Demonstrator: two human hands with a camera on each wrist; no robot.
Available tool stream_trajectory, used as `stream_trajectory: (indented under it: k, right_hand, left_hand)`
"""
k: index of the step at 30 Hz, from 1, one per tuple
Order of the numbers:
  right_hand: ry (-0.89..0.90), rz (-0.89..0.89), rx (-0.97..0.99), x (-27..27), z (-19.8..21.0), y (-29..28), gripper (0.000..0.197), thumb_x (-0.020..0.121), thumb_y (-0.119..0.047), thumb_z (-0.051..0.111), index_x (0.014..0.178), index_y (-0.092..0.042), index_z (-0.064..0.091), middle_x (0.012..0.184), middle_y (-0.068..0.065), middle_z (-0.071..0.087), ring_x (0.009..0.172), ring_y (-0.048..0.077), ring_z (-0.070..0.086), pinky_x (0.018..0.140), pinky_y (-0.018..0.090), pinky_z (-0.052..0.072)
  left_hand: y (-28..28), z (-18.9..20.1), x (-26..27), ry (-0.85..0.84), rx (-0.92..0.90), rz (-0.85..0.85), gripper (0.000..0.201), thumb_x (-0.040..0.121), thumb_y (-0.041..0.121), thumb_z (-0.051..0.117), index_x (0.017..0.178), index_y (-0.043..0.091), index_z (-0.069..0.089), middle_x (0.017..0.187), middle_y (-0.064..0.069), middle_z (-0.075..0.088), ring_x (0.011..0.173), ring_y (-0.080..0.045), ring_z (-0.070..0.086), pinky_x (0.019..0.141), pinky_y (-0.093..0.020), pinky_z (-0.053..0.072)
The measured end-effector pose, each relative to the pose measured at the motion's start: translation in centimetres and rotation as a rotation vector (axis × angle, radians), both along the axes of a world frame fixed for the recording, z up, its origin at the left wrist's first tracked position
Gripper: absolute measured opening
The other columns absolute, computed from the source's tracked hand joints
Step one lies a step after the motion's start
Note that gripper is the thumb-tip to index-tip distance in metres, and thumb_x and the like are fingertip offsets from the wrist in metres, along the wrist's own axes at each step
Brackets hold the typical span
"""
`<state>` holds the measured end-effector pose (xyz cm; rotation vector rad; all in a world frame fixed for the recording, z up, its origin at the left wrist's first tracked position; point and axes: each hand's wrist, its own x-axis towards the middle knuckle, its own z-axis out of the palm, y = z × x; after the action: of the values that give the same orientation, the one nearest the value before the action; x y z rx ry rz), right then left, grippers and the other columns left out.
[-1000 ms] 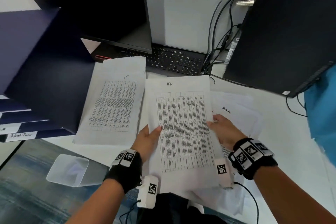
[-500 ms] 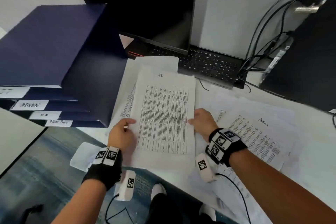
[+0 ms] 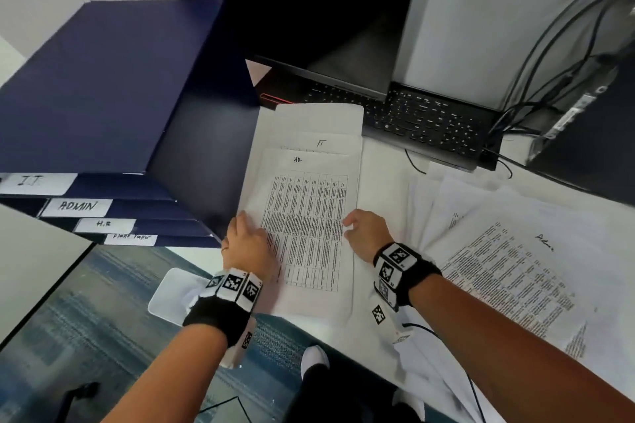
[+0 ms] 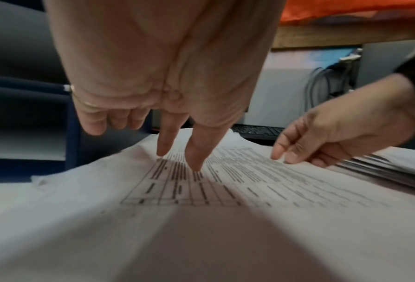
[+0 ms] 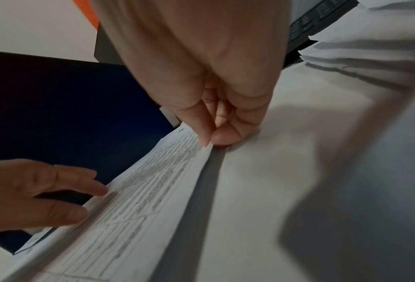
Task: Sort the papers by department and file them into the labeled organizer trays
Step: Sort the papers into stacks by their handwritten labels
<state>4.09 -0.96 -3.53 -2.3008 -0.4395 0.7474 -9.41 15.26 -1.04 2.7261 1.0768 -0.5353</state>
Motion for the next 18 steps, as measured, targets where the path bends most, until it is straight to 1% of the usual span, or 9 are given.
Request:
stream_trajectory:
  k: [1, 3, 4, 6, 8, 10, 13, 16, 18]
  right_hand:
    - [-0.011, 0.038, -0.018, 0.0, 0.0, 0.0, 0.024, 0.091, -0.005, 0.053, 0.113, -0.007, 0.064, 0.11, 0.009, 0.055, 0.099, 0.023, 0.056, 0.079, 0.019, 0.04]
    - [-0.014, 0.091, -0.051, 0.0, 0.3, -0.1, 0.026, 0.094, -0.01, 0.053, 0.118, -0.008, 0.063, 0.122, 0.013, 0.049, 0.11, 0.025, 0.055, 0.083, 0.018, 0.038]
    - [-0.007, 0.099, -0.055, 0.0, 0.5, -0.3, 0.028, 0.095, -0.012, 0.052, 0.12, -0.009, 0.062, 0.124, 0.014, 0.047, 0.113, 0.026, 0.054, 0.085, 0.017, 0.038]
    - [0.01, 0.075, -0.036, 0.1, 1.1, -1.0, 0.03, 0.095, -0.014, 0.052, 0.123, -0.008, 0.061, 0.124, 0.012, 0.047, 0.117, 0.025, 0.053, 0.087, 0.017, 0.037]
    - [0.01, 0.012, 0.0, 0.4, 1.7, -2.1, 0.028, 0.095, -0.014, 0.052, 0.121, -0.008, 0.063, 0.118, 0.008, 0.052, 0.114, 0.023, 0.055, 0.083, 0.017, 0.037]
    - [-0.012, -0.063, 0.02, 0.8, 2.4, -3.9, 0.025, 0.094, -0.014, 0.053, 0.115, -0.009, 0.066, 0.118, 0.008, 0.057, 0.109, 0.022, 0.058, 0.082, 0.019, 0.041]
    - [-0.081, -0.167, 0.009, 1.9, 3.2, -7.2, 0.021, 0.093, -0.013, 0.053, 0.106, -0.01, 0.069, 0.115, 0.009, 0.064, 0.106, 0.022, 0.061, 0.084, 0.022, 0.046]
    - [-0.11, -0.277, -0.021, 3.1, 3.7, -11.2, 0.023, 0.093, -0.012, 0.05, 0.105, -0.008, 0.068, 0.109, 0.011, 0.068, 0.102, 0.025, 0.063, 0.087, 0.027, 0.05]
    - [-0.157, -0.29, -0.137, 3.8, 3.7, -14.0, 0.026, 0.094, -0.014, 0.046, 0.107, -0.007, 0.067, 0.11, 0.013, 0.068, 0.103, 0.029, 0.062, 0.089, 0.034, 0.052]
  left_hand:
    - [-0.5, 0.0, -0.1, 0.016, 0.015, -0.033, 0.047, 0.09, 0.036, 0.053, 0.132, 0.013, 0.045, 0.152, -0.013, 0.016, 0.14, -0.031, 0.019, 0.111, -0.048, 0.027]
    - [-0.9, -0.3, 0.0, 0.035, -0.003, -0.063, 0.052, 0.09, 0.042, 0.05, 0.133, 0.013, 0.042, 0.145, -0.01, 0.03, 0.133, -0.027, 0.032, 0.107, -0.046, 0.033]
    - [-1.0, -0.3, 0.1, 0.048, -0.03, -0.048, 0.053, 0.089, 0.042, 0.051, 0.132, 0.014, 0.041, 0.142, -0.008, 0.036, 0.129, -0.026, 0.037, 0.104, -0.045, 0.035]
    - [-0.9, -0.1, 0.3, 0.086, -0.061, -0.018, 0.056, 0.086, 0.043, 0.053, 0.132, 0.014, 0.04, 0.138, -0.006, 0.041, 0.126, -0.025, 0.041, 0.102, -0.043, 0.036]
    - [-1.2, 0.4, 0.7, 0.077, -0.074, 0.012, 0.057, 0.085, 0.044, 0.055, 0.132, 0.015, 0.04, 0.137, -0.006, 0.043, 0.125, -0.025, 0.042, 0.101, -0.045, 0.037]
    - [-2.1, 1.0, 1.5, 0.015, -0.104, 0.03, 0.056, 0.085, 0.042, 0.055, 0.133, 0.018, 0.041, 0.14, -0.006, 0.041, 0.127, -0.027, 0.04, 0.102, -0.047, 0.036]
    - [-4.8, 2.0, 3.3, -0.083, -0.17, -0.028, 0.057, 0.087, 0.04, 0.056, 0.137, 0.019, 0.04, 0.144, -0.01, 0.038, 0.13, -0.031, 0.038, 0.105, -0.047, 0.035]
    - [-8.9, 2.5, 5.7, -0.187, -0.244, -0.133, 0.047, 0.088, 0.032, 0.057, 0.13, 0.014, 0.05, 0.134, -0.013, 0.048, 0.122, -0.031, 0.047, 0.1, -0.041, 0.04]
    - [-12.0, 2.4, 6.9, -0.215, -0.304, -0.202, 0.04, 0.089, 0.03, 0.056, 0.126, 0.015, 0.055, 0.131, -0.011, 0.05, 0.119, -0.029, 0.05, 0.098, -0.036, 0.042]
